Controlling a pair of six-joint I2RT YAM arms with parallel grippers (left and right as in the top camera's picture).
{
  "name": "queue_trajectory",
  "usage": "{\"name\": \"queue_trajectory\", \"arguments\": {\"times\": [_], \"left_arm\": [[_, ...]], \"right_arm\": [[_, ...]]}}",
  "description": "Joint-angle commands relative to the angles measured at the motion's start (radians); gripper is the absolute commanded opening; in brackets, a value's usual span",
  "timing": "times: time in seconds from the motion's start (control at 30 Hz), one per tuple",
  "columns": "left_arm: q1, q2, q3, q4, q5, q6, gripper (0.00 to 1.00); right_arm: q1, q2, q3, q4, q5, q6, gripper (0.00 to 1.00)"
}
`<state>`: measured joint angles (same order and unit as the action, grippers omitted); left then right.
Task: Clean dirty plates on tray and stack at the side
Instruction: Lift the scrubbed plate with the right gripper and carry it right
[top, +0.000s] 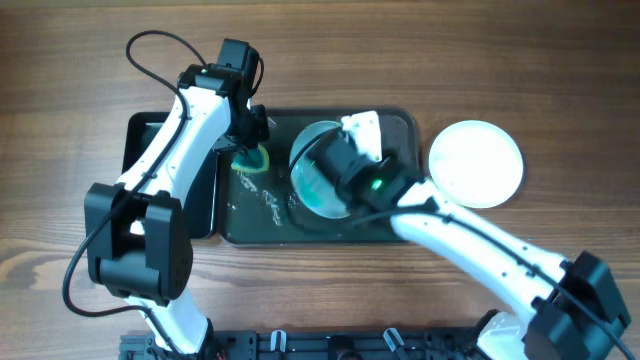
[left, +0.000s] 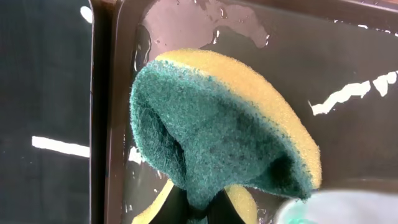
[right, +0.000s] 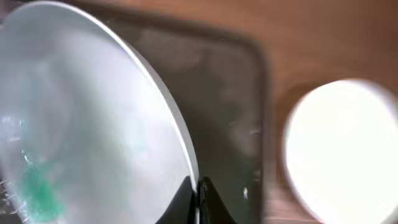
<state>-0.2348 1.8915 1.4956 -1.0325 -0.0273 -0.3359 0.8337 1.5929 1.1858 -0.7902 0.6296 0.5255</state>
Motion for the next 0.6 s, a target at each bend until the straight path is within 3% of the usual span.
{"name": "queue_trajectory", "arguments": {"times": [0.0, 0.33, 0.43, 0.57], "left_arm": [[-0.003, -0.018, 0.016, -0.001, 0.016, -0.01, 0.04], [-0.003, -0.018, 0.016, 0.0, 0.016, -0.01, 0.04], [-0.003, -0.018, 0.016, 0.0, 0.016, -0.01, 0.04], [-0.003, -0.018, 0.016, 0.0, 0.016, -0.01, 0.04]], "right_arm": [[0.077, -0.03, 0.006, -0.028, 0.42, -0.023, 0.04], [0.219, -0.03, 0.006, -0.023, 0.892, -0.145, 0.04], [0.224, -0.03, 0.005, 0.027, 0.89, -0.246, 0.05], [0.224, -0.03, 0.005, 0.05, 0.88, -0.234, 0.04]]}}
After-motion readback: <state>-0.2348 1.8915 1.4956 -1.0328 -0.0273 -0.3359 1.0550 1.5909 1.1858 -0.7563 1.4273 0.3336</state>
